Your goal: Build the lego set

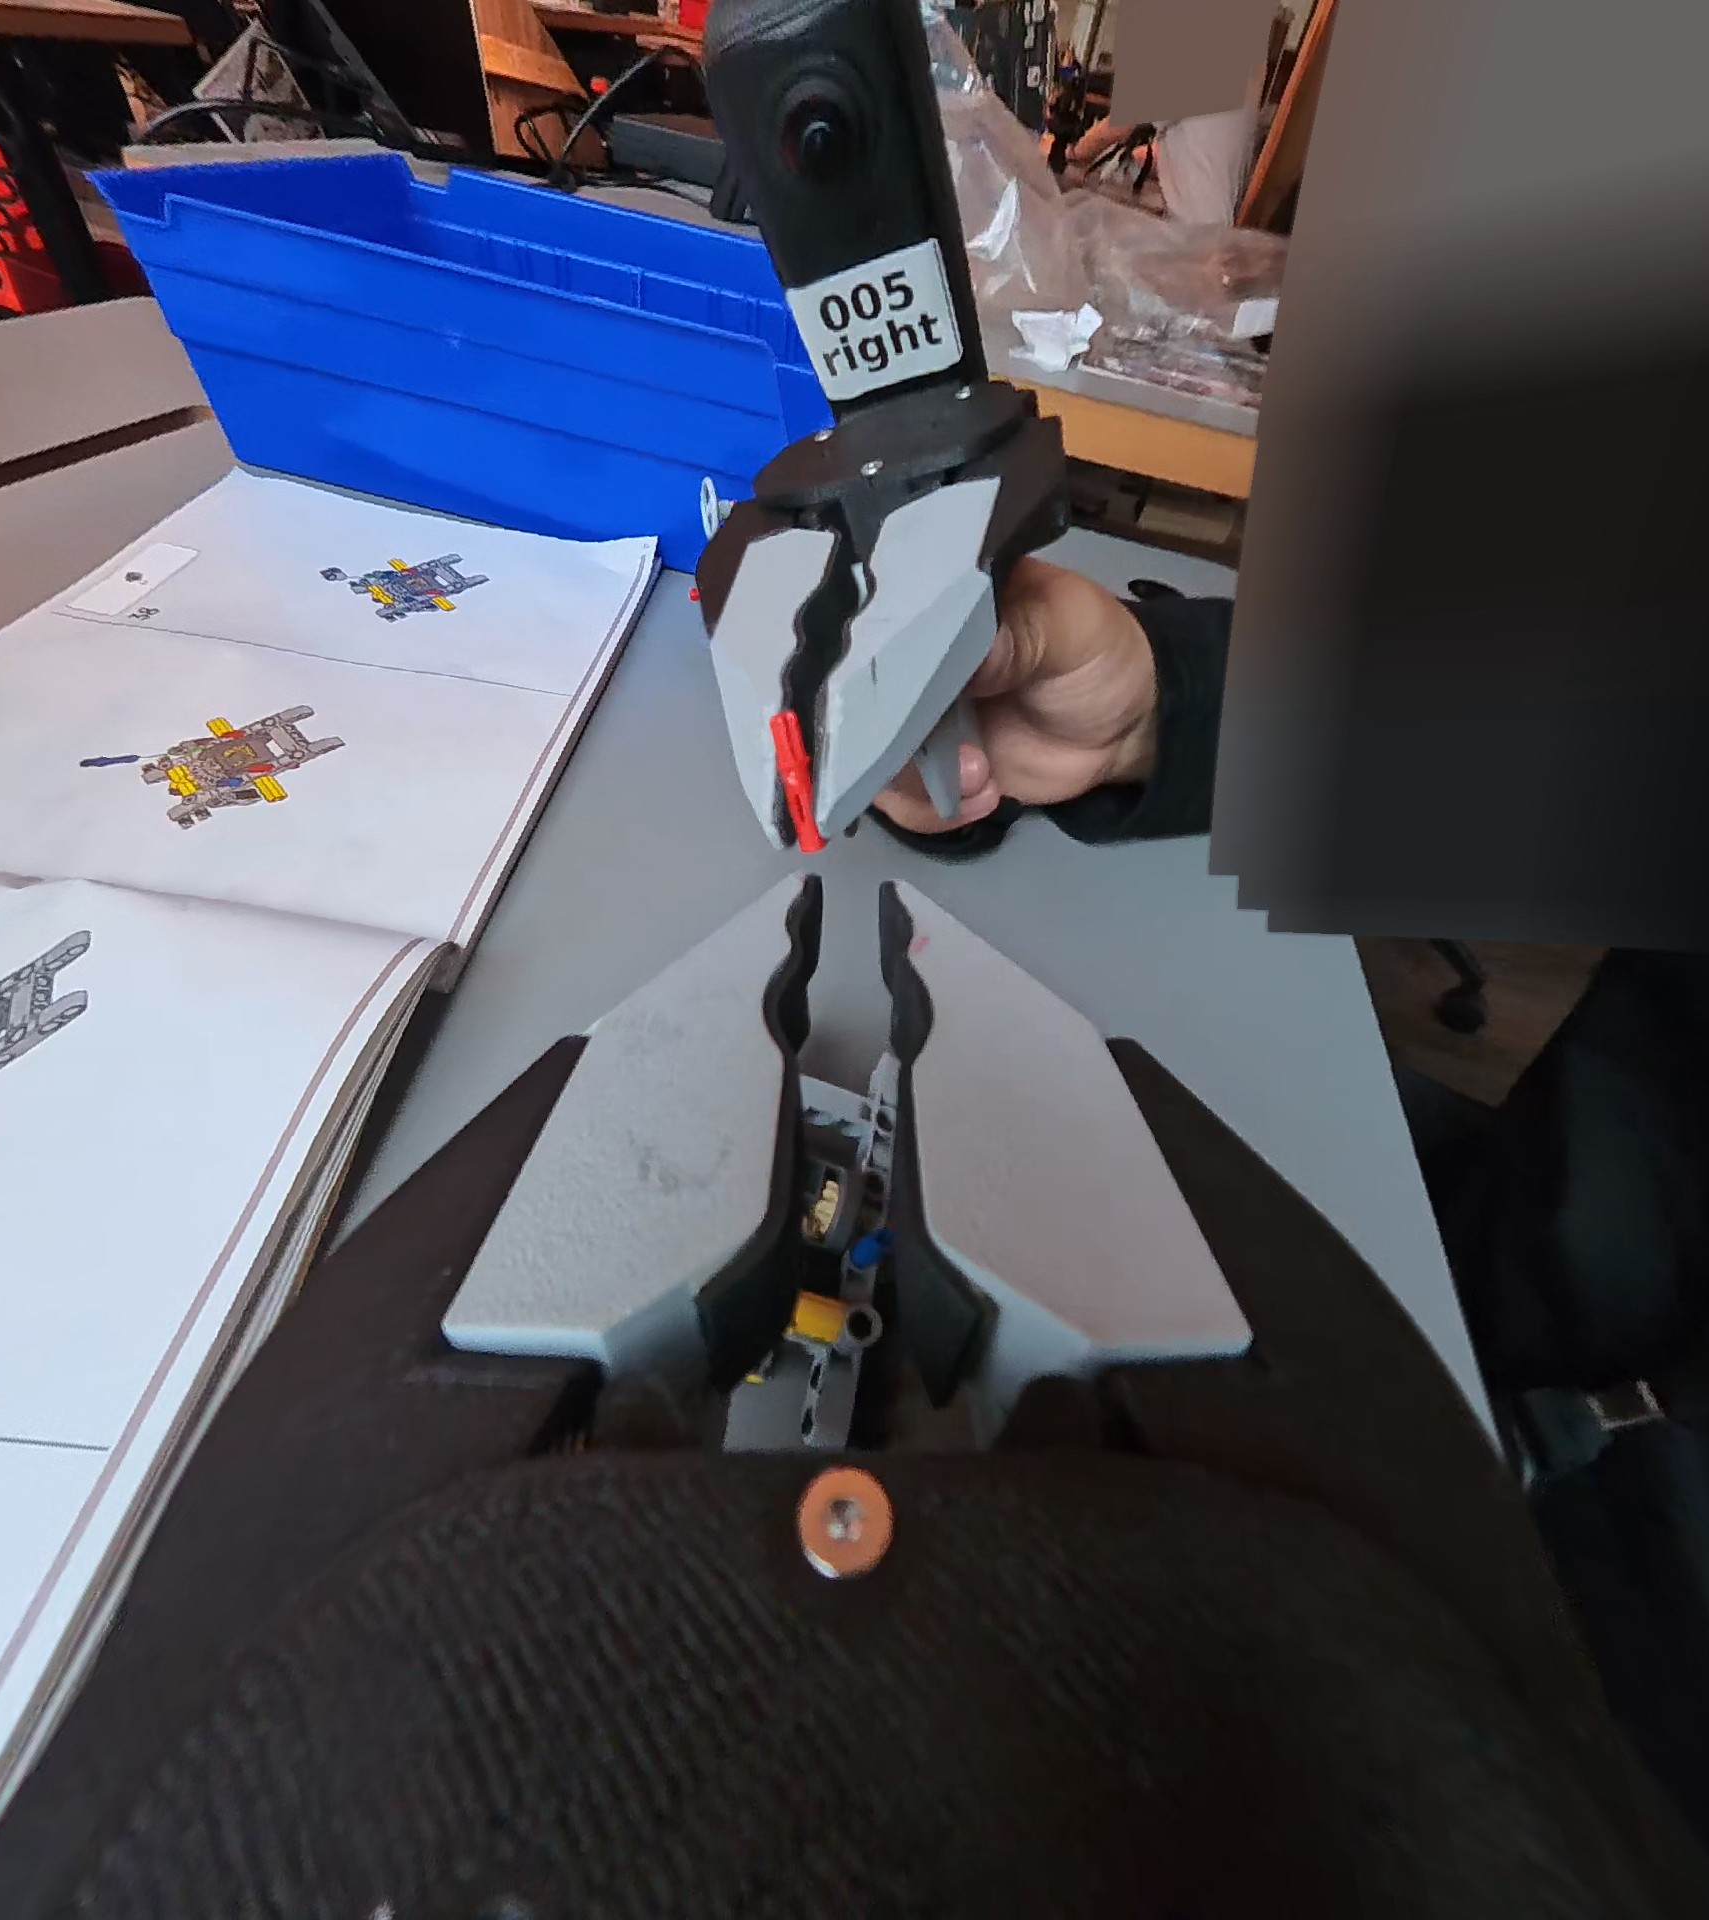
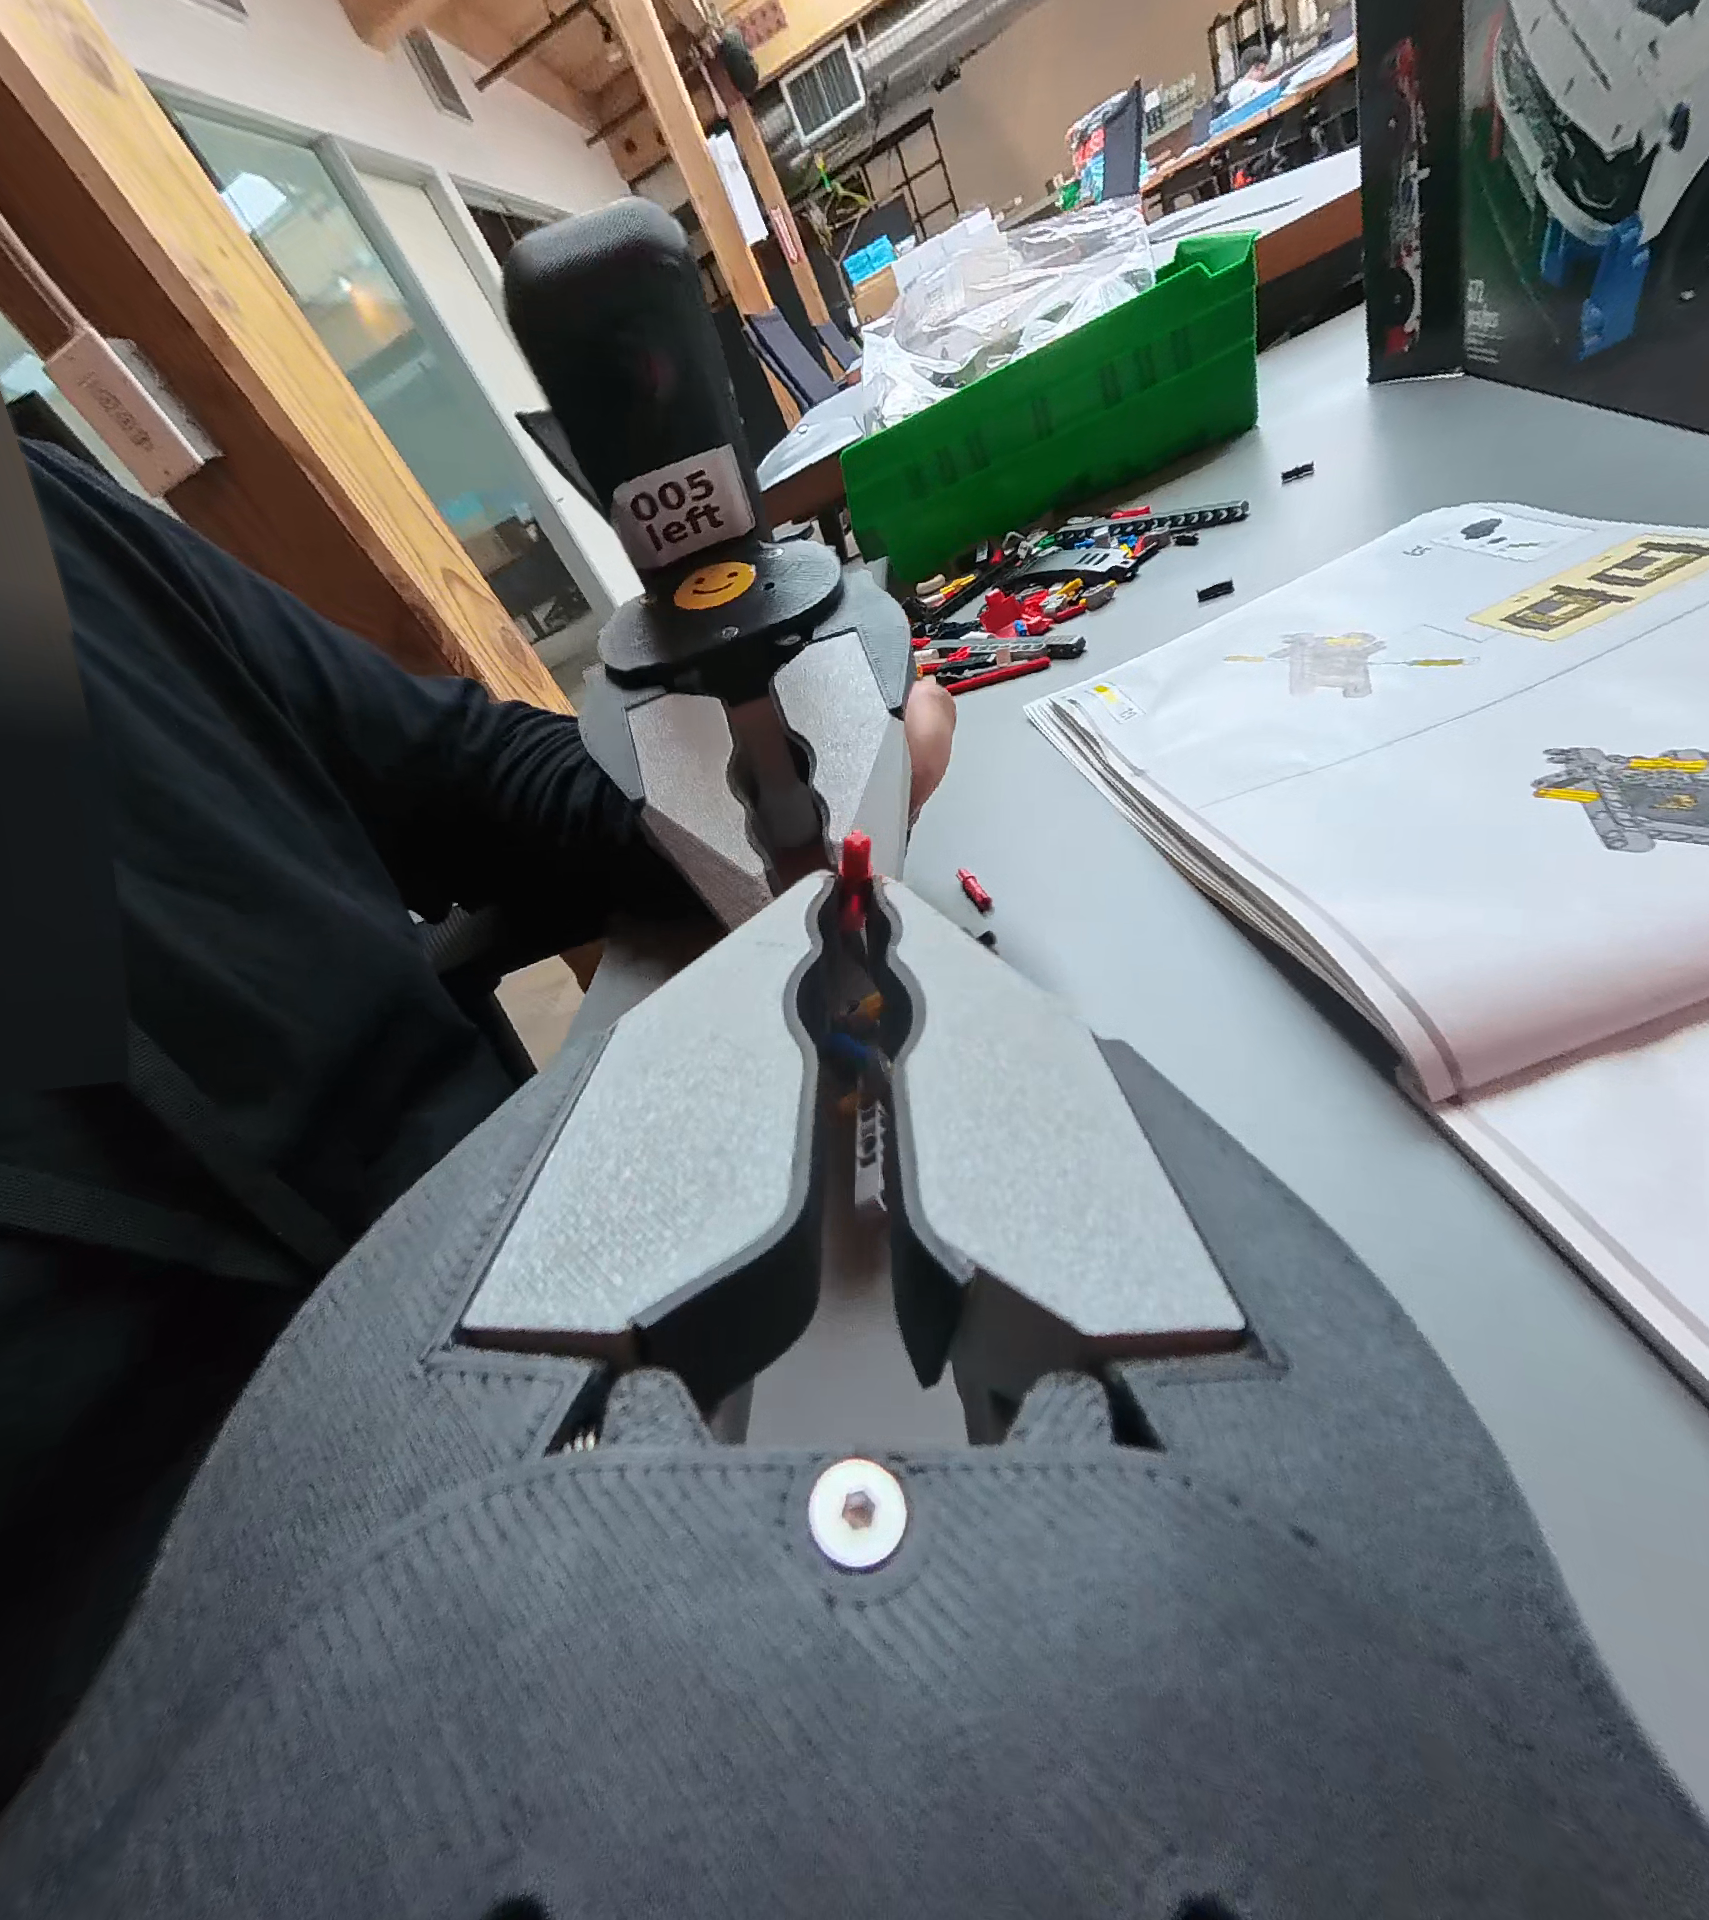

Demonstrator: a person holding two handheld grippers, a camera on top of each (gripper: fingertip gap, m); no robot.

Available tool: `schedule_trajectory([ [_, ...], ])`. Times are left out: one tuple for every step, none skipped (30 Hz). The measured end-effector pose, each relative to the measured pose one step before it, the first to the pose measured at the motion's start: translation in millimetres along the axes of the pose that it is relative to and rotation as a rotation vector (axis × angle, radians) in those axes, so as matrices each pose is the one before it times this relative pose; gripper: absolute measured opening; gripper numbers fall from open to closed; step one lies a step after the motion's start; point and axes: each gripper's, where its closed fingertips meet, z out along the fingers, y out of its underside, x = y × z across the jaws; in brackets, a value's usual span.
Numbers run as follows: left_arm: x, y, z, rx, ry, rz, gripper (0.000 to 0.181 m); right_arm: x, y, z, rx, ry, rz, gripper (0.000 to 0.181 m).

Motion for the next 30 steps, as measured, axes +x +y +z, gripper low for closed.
schedule_trajectory([
  [0.5, -1.48, -0.49, 0.0091, 0.0084, -0.0146, 0.008, -0.36, 0.31, 1.0, -0.003, -0.0014, -0.0035, 0.001],
  [-0.35, -1.65, -0.69, 0.0097, 0.0031, -0.0134, 0.008, -0.82, 0.07, 0.84, -0.0006, -0.0027, -0.0054, 0.0],
  [-0.87, -1.09, -0.84, 0.0066, -0.0011, -0.0104, 0.007, -1.02, -0.5, 0.57, 0.0032, -0.0038, -0.0063, 0.0],
  [-1.62, -0.6, -0.88, 0.0043, -0.0054, -0.0078, 0.004, -0.87, -0.69, 0.32, 0.0046, -0.0031, -0.0066, 0.0],
  [-1.1, -0.66, -0.47, 0.0044, -0.0031, -0.0064, 0.005, -0.78, -0.29, 0.33, 0.002, -0.0018, -0.0069, 0.0],
  [0.03, -0.33, -0.34, 0.0018, 0.0037, -0.0054, 0.005, -0.85, 0.0, 0.7, -0.001, -0.0011, -0.0088, 0.0],
  [0.31, -0.36, -0.5, 0.0021, 0.0036, -0.004, 0.006, -0.7, 0.14, 0.71, -0.002, 0.0019, -0.0128, 0.0],
  [-0.57, -0.17, -0.72, 0.0005, -0.0043, 0.0014, 0.005, -0.34, 0.24, 0.51, -0.0032, 0.0064, -0.0157, 0.0],
  [-3.49, -0.11, -1.05, -0.0024, -0.0261, 0.012, 0.008, -0.33, 0.81, 0.67, -0.0074, 0.0051, -0.0121, 0.0],
  [-3.06, 0.51, -1.4, -0.0097, -0.0278, 0.0353, 0.014, -0.38, 1.36, 0.37, -0.0107, -0.0003, -0.0016, 0.001],
  [-0.94, 1.18, -0.97, -0.0128, -0.0245, 0.0528, 0.014, -0.3, 1.88, 0.16, -0.014, -0.0053, 0.0088, 0.001],
  [0.31, 1.41, -0.52, -0.0126, -0.0222, 0.0571, 0.015, -0.16, 2.19, 0.09, -0.0153, -0.0069, 0.0136, 0.001],
  [1.14, 1.12, 0.05, -0.0117, -0.0186, 0.0538, 0.018, 0.29, 1.26, -0.29, -0.0079, -0.005, 0.0138, 0.001],
  [2.4, 0.83, 0.44, -0.0095, -0.011, 0.0538, 0.02, -0.07, 0.18, -0.34, 0.0009, -0.0087, 0.0153, 0.001],
  [2.86, 0.3, 0.87, -0.0074, -0.0094, 0.0544, 0.023, -0.87, 0.17, -0.11, 0.0013, -0.016, 0.0223, 0.0],
  [3.09, 0.46, 0.86, -0.0079, -0.01, 0.0558, 0.025, -0.82, 1.22, 0.21, -0.0052, -0.0197, 0.0313, 0.0],
  [1.57, 0.61, 0.76, -0.0094, -0.0191, 0.054, 0.027, -1.26, 2.4, 0.65, -0.0126, -0.0246, 0.0379, 0.0],
  [0.45, 0.67, 0.58, -0.0085, -0.0243, 0.0501, 0.028, -1.55, 3.42, 0.91, -0.0187, -0.0274, 0.0395, 0.0],
  [0.85, 0.12, 0.0, -0.005, -0.0178, 0.0453, 0.029, -0.51, 3.48, 0.81, -0.0197, -0.0187, 0.0348, 0.0],
  [2.17, -0.88, -0.35, 0.0015, -0.007, 0.0394, 0.029, 0.14, 2.93, 0.66, -0.0153, -0.0104, 0.0267, 0.0],
  [2.43, -1.94, -0.55, 0.008, -0.0023, 0.0312, 0.028, -0.37, 1.95, 0.48, -0.0108, -0.0109, 0.0202, 0.0],
  [2.67, -2.12, -0.3, 0.0085, 0.001, 0.0268, 0.027, -0.97, 1.77, 0.45, -0.0089, -0.0126, 0.016, 0.0],
  [1.81, -0.84, 0.08, 0.001, -0.0024, 0.0229, 0.025, -1.15, 1.65, 0.53, -0.0088, -0.0124, 0.0135, 0.001],
  [0.21, 0.46, 0.37, -0.0062, -0.0093, 0.0196, 0.023, -1.05, 1.5, 0.48, -0.008, -0.011, 0.0111, 0.0],
  [-0.14, 0.93, 0.4, -0.0068, -0.0099, 0.0177, 0.022, -0.63, 1.82, 0.58, -0.0098, -0.009, 0.0116, 0.0],
  [0.56, 0.62, 0.18, -0.0051, -0.0032, 0.0157, 0.023, -0.55, 2.33, 0.52, -0.013, -0.0097, 0.0159, 0.001],
  [1.49, 0.0, 0.11, -0.0028, 0.0016, 0.0143, 0.025, -0.39, 1.91, 0.52, -0.0101, -0.0101, 0.0173, 0.001],
  [1.22, -0.17, 0.13, -0.0031, -0.0023, 0.0168, 0.025, -0.33, 1.1, 0.16, -0.0039, -0.0087, 0.0137, 0.001],
  [1.17, -0.35, 0.07, -0.0023, -0.005, 0.0215, 0.024, -0.35, 0.67, 0.03, -0.0021, -0.0088, 0.0104, 0.001],
  [1.22, -0.41, -0.01, -0.0025, -0.0052, 0.0258, 0.024, -0.65, 0.86, 0.31, -0.0046, -0.0097, 0.0101, 0.001],
])
